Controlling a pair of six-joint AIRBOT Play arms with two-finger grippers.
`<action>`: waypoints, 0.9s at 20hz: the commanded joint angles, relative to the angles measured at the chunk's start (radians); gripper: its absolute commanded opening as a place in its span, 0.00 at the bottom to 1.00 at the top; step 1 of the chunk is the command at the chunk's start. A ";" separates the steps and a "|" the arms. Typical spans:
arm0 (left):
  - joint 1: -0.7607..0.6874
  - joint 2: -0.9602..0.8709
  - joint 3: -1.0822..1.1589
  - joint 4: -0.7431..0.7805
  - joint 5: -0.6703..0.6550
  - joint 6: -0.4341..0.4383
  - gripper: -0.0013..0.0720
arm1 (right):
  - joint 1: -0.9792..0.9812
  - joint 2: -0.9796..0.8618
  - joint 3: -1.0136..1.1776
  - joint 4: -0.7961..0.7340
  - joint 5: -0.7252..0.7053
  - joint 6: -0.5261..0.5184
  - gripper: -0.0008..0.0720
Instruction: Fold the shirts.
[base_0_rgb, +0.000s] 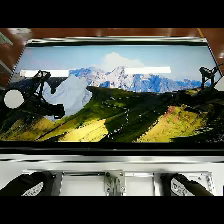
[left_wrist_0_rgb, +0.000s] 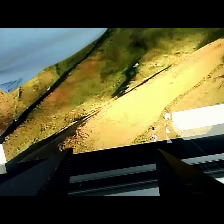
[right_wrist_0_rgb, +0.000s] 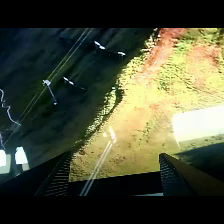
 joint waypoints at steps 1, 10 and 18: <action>0.001 0.001 0.000 0.000 0.000 0.000 0.83 | 0.001 0.000 0.001 0.000 0.000 0.000 0.93; 0.001 0.000 0.000 0.000 0.000 0.000 0.83 | 0.001 0.000 0.001 0.000 0.000 0.000 0.93; 0.001 -0.004 -0.001 -0.003 0.106 -0.008 0.83 | 0.001 0.000 0.000 -0.026 -0.059 0.007 0.93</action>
